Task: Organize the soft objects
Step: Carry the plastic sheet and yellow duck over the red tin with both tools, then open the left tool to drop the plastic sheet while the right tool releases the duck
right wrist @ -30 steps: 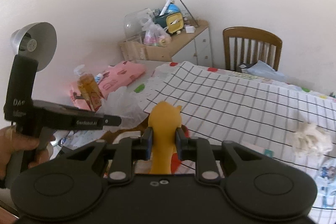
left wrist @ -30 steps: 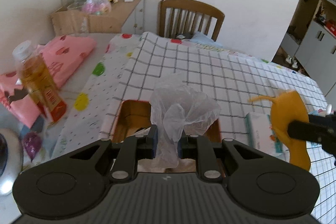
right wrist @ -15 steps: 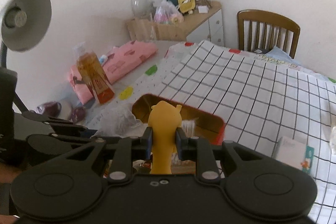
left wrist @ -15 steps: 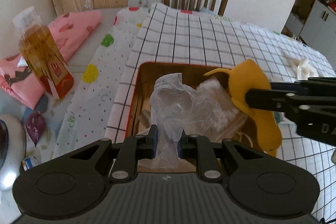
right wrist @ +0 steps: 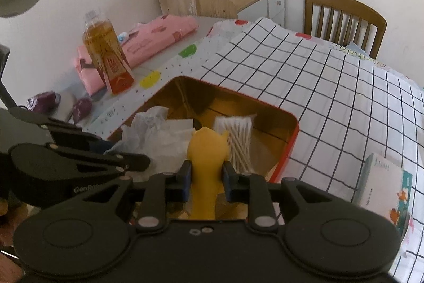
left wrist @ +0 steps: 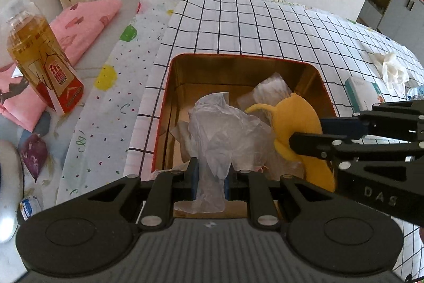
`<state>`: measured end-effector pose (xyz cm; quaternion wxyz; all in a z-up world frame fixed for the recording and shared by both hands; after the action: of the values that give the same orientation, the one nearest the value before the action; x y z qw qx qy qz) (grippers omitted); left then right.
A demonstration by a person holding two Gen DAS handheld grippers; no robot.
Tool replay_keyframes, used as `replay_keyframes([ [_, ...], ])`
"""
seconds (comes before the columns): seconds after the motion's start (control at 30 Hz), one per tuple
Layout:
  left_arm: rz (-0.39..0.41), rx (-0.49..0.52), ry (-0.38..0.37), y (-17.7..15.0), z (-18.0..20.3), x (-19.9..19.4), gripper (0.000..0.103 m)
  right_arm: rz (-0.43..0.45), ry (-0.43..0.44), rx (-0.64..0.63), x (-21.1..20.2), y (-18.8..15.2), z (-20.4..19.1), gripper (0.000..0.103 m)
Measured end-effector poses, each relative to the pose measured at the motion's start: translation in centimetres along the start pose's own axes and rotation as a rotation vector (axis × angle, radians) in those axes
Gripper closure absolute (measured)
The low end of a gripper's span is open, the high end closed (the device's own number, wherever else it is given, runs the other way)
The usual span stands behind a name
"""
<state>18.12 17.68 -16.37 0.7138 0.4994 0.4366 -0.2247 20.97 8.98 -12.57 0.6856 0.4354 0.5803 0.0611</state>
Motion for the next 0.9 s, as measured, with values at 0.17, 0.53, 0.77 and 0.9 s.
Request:
replay_keyframes([
  [0.17, -0.007, 0.003, 0.000, -0.1, -0.1, 0.3, 0.085, -0.029, 0.004, -0.006, 0.6, -0.6, -0.2, 0.076],
  [0.53, -0.008, 0.006, -0.017, 0.0, -0.3, 0.4, 0.080, -0.025, 0.040, -0.005, -0.1, -0.7, -0.5, 0.066],
  [0.77, 0.006, 0.023, -0.017, -0.1, 0.0, -0.2, 0.074, -0.004, 0.046, -0.011, -1.2, -0.6, -0.9, 0.056],
  [0.9, 0.012, 0.026, -0.018, -0.3, 0.1, -0.7, 0.071, 0.018, 0.049, -0.013, -2.2, -0.4, -0.9, 0.050],
])
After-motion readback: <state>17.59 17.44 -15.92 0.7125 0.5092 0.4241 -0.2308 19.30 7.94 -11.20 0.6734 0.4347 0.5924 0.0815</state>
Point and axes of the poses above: each gripper's, at about its wrist camera, not at the fingertips, and x roughly the way its jaws point, z to its right, y to its top, the point moved 9 cm from there along x, roughly the way its jaws point, and after that the axes turned 10 degrees about -x, right-handed, at the moved point
